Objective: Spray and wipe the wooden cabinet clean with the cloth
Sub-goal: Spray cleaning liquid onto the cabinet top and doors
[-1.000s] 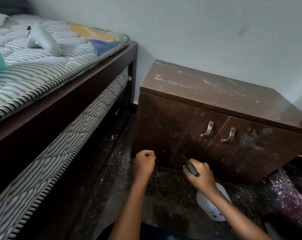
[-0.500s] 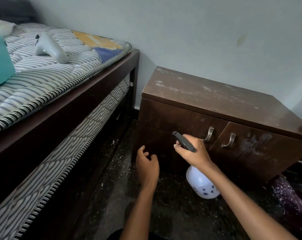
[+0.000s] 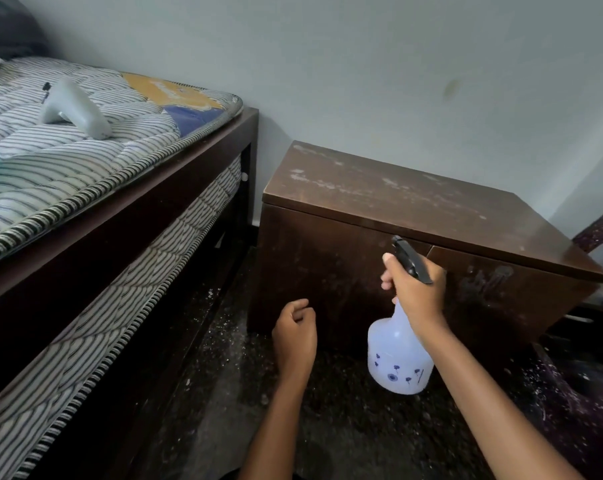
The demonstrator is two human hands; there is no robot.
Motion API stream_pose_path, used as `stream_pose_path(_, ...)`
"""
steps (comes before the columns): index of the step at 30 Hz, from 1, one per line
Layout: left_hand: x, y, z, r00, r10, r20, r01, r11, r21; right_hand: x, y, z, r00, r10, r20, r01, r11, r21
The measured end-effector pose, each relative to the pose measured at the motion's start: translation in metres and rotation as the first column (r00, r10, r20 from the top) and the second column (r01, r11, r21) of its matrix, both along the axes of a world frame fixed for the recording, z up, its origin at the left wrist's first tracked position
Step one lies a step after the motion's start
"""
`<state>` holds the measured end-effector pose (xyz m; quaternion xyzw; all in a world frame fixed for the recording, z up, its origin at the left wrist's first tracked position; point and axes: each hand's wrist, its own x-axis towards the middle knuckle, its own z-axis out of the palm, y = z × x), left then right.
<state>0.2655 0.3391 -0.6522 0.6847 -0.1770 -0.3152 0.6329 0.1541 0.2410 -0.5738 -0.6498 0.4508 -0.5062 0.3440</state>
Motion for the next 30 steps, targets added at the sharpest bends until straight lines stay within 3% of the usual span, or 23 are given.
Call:
stream_pose_path(6, -0.014, -0.008, -0.002, 0.998, -0.052, -0.027, 0.052, 0.999, 0.001, -0.039, -0.009, -0.005, 0.945, -0.305, 0.115, 0.295, 0.951, 0.094)
stream_pose_path(8, -0.017, -0.01, -0.002, 0.998, -0.056, -0.018, 0.056, 0.998, 0.003, -0.041, -0.007, -0.007, 0.939, -0.323, 0.12, 0.311, 0.944, 0.108)
stream_pose_path(12, -0.02, -0.01, -0.003, 0.998, -0.056, -0.012, 0.056, 0.998, -0.007, -0.026, 0.003, -0.012, 0.982, -0.151, 0.11, 0.135, 0.98, 0.146)
stream_pose_path(15, -0.017, -0.01, -0.002, 0.999, -0.021, -0.025, 0.021, 1.0, -0.021, -0.01, 0.013, -0.017, 0.999, 0.039, 0.009, -0.04, 0.986, 0.159)
stream_pose_path(19, -0.013, -0.011, -0.005, 0.999, 0.018, -0.032, -0.019, 1.0, -0.021, -0.002, 0.021, -0.025, 0.928, 0.348, -0.134, -0.314, 0.924, 0.218)
stream_pose_path(24, -0.01, -0.01, -0.008, 0.997, 0.064, -0.045, -0.065, 0.998, -0.016, 0.004, 0.027, -0.042, 0.916, 0.301, -0.264, -0.264, 0.95, 0.169)
stream_pose_path(30, -0.001, -0.007, -0.009, 0.992, 0.116, -0.046, -0.117, 0.993, -0.005, 0.015, 0.028, -0.04, 0.873, 0.368, -0.321, -0.33, 0.929, 0.167)
